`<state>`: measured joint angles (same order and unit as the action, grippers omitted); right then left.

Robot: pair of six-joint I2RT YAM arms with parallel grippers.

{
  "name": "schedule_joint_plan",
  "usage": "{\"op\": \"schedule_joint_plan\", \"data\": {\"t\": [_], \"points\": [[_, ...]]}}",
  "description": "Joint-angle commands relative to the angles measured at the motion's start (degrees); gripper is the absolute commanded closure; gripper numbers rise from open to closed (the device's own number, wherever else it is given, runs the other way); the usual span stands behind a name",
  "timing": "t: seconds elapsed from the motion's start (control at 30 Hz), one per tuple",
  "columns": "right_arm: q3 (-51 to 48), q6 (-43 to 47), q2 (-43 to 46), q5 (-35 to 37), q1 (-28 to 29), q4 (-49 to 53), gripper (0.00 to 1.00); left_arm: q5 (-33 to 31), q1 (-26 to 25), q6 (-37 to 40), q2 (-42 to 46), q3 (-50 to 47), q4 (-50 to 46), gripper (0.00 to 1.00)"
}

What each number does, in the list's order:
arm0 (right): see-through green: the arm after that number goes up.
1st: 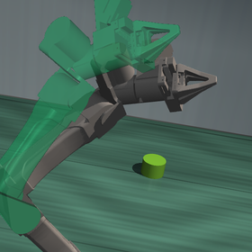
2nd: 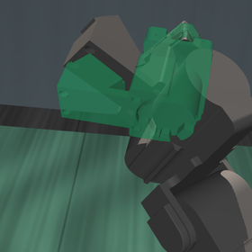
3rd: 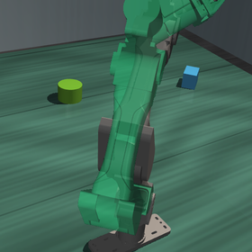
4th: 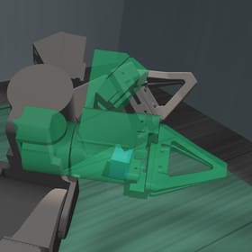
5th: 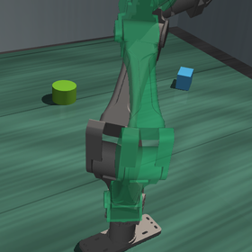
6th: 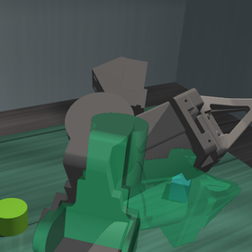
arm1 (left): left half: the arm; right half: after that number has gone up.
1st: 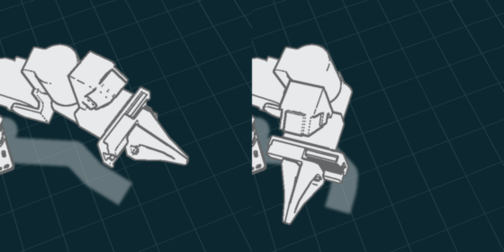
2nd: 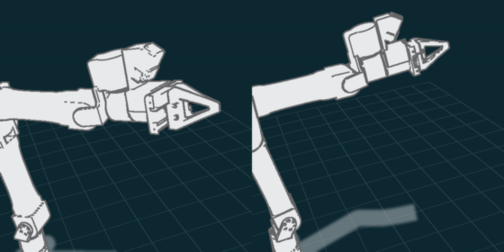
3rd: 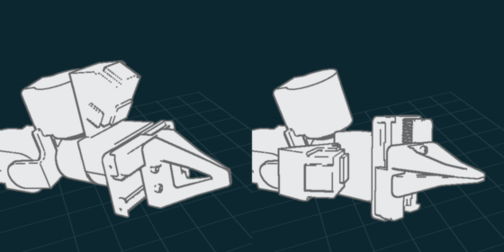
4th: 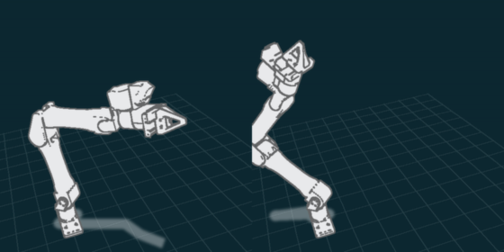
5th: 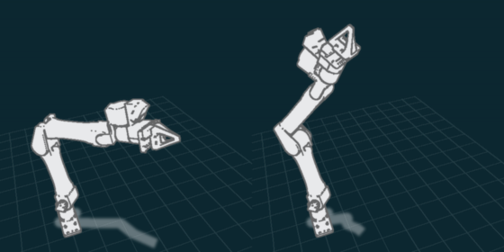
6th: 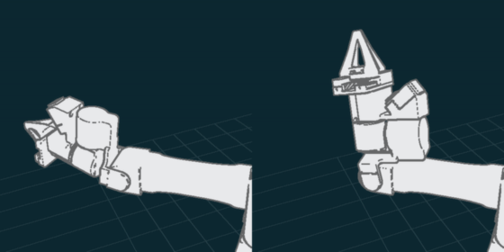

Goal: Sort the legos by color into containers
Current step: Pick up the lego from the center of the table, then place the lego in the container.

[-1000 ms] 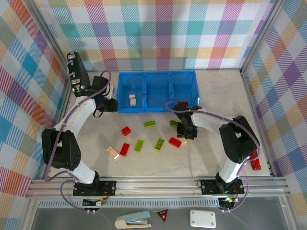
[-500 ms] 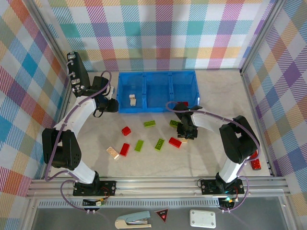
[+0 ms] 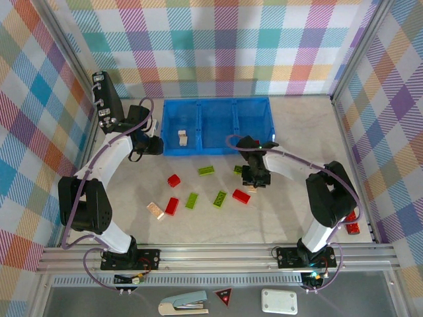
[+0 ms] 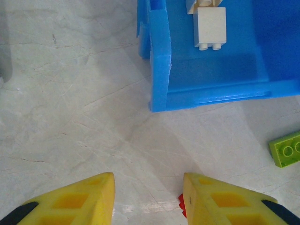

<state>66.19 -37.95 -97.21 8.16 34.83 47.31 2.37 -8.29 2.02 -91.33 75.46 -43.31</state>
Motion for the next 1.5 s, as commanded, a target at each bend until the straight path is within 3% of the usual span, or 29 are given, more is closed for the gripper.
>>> {"op": "schedule_joint_plan", "data": {"t": [0.0,0.8,1.47], "points": [[3.8,1.5,0.3,0.5,0.9,2.5,0.63,1.3,0.7,0.3,-0.6,0.6,-0.1,0.57],[42.8,5.4,-23.1,-2.3,12.0,-0.4,0.64,2.5,1.4,-0.8,-0.3,0.5,0.6,0.57],[63.1,10.5,-41.8,0.9,14.2,-17.4,0.64,2.5,2.1,-3.0,1.1,-0.5,2.6,0.58]]}}
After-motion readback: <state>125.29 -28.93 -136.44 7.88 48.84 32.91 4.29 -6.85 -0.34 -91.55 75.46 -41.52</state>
